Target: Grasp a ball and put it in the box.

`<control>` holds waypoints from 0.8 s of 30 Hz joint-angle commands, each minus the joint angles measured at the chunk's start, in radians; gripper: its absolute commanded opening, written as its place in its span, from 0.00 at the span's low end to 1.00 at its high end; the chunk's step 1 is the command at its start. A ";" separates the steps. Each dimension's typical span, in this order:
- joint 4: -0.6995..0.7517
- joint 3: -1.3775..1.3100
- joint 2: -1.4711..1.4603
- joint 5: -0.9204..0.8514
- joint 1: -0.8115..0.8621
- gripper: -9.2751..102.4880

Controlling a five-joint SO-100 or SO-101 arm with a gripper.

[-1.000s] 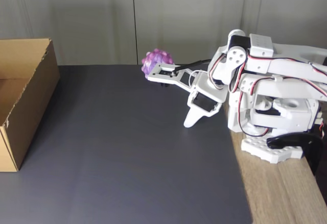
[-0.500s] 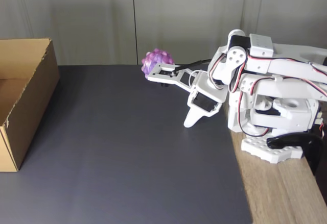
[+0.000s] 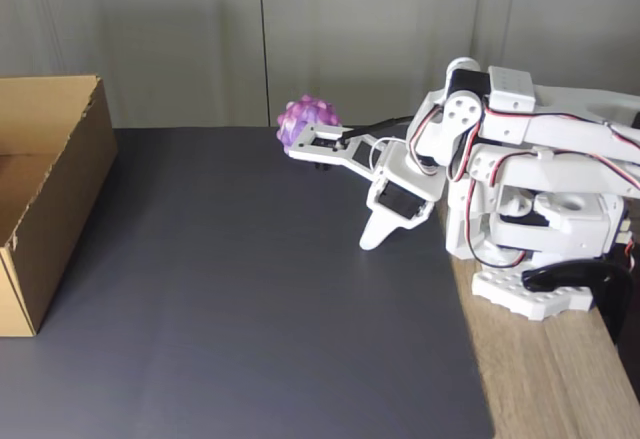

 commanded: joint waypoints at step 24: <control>0.020 0.006 -0.011 0.005 -0.014 0.12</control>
